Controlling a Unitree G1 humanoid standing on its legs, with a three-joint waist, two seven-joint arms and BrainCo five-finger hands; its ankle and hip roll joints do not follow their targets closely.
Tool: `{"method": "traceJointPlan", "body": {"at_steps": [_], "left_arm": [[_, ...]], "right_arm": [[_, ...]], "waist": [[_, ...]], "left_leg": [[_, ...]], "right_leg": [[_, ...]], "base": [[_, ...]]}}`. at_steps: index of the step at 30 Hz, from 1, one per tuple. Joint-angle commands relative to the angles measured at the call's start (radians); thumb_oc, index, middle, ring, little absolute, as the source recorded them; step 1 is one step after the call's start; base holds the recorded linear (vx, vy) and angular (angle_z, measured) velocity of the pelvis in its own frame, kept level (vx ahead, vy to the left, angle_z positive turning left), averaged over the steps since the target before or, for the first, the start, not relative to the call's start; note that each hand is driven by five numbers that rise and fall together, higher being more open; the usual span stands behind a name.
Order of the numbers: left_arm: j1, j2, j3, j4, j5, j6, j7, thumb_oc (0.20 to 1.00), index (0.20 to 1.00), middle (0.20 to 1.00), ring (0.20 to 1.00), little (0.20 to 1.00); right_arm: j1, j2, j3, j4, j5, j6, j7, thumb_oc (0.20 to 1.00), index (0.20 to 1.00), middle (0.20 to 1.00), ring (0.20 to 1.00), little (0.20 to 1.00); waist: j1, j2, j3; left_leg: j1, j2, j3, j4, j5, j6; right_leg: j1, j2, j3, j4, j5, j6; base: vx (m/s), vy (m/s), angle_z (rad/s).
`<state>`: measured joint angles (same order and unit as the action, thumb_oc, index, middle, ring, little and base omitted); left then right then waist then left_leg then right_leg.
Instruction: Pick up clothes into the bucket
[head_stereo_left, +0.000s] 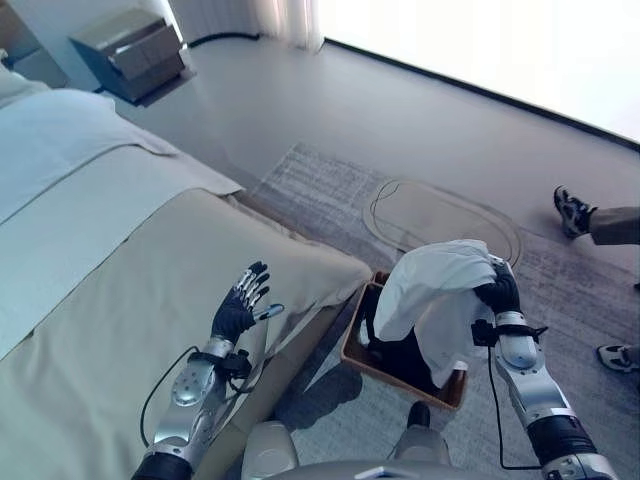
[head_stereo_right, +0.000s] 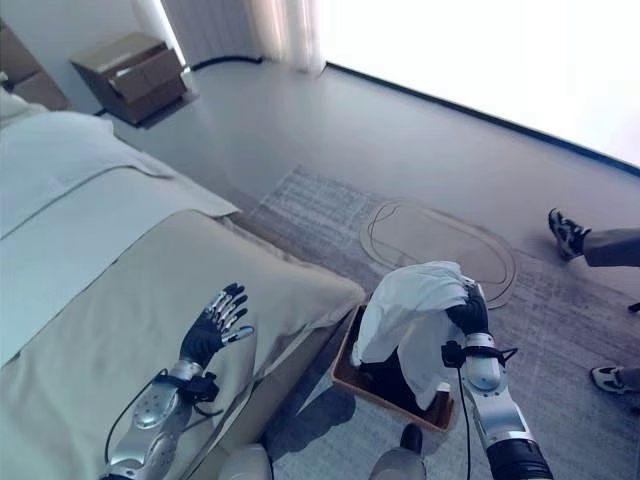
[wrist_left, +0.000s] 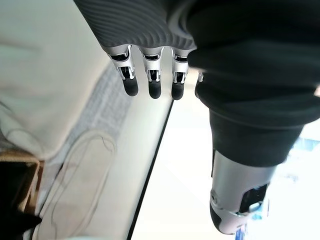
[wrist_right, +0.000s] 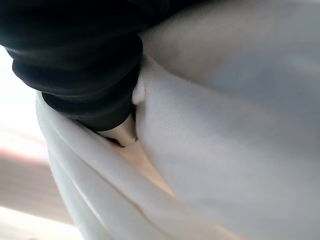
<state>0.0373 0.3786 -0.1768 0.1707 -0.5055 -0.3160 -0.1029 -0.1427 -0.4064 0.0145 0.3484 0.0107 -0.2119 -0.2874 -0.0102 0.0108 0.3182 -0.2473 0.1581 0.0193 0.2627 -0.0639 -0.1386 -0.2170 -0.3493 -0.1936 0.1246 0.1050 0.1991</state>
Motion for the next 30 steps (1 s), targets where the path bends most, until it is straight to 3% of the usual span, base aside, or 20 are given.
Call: {"method": "traceJointPlan", "body": {"at_steps": [1,3,10,20,30], "left_arm": [[-0.009,0.034,0.005,-0.124,-0.041,-0.095,0.044,1.000,1.000,1.000,1.000,1.000],[-0.010,0.034,0.006,-0.123,-0.041,-0.096,0.044,1.000,1.000,1.000,1.000,1.000],[-0.008,0.060,-0.027,-0.190,-0.046,-0.115,0.087,1.000,1.000,1.000,1.000,1.000],[-0.045,0.107,-0.108,-0.275,-0.015,-0.134,0.127,1.000,1.000,1.000,1.000,1.000],[-0.083,0.099,-0.158,-0.282,-0.002,-0.148,0.195,1.000,1.000,1.000,1.000,1.000]], "right_arm": [[-0.154,-0.026,-0.010,0.007,0.007,-0.045,-0.085,0.200,0.200,0.200,0.200,0.200],[-0.157,-0.026,-0.010,0.009,0.008,-0.045,-0.086,0.200,0.200,0.200,0.200,0.200],[-0.331,-0.085,-0.001,0.119,0.047,-0.044,-0.163,0.200,0.200,0.200,0.200,0.200],[-0.555,-0.218,0.082,0.210,0.025,-0.035,-0.215,0.200,0.200,0.200,0.200,0.200],[-0.647,-0.183,0.167,0.322,0.036,-0.033,-0.248,0.200,0.200,0.200,0.200,0.200]], "waist": [[0.020,-0.002,0.059],[0.023,-0.003,0.056],[0.026,0.019,0.139],[0.027,0.038,0.195],[0.030,0.054,0.202]], "left_leg": [[-0.082,-0.008,0.009,0.016,0.036,0.032],[-0.087,-0.008,0.013,0.018,0.036,0.032],[-0.233,-0.012,0.041,0.059,0.051,0.038],[-0.402,-0.012,0.010,0.158,0.036,0.033],[-0.535,-0.030,-0.018,0.193,0.042,0.035]], "right_leg": [[-0.086,-0.024,0.013,0.107,-0.050,0.006],[-0.096,-0.025,0.019,0.109,-0.049,0.006],[-0.265,-0.047,0.040,0.140,-0.013,0.010],[-0.412,-0.039,0.069,0.262,-0.050,-0.001],[-0.550,-0.024,0.100,0.339,-0.081,-0.018]], "base": [[-0.19,0.135,-0.32],[-0.10,0.050,-0.42],[-0.10,0.011,-0.20],[-0.06,-0.030,0.04],[-0.01,-0.017,0.08]]}}
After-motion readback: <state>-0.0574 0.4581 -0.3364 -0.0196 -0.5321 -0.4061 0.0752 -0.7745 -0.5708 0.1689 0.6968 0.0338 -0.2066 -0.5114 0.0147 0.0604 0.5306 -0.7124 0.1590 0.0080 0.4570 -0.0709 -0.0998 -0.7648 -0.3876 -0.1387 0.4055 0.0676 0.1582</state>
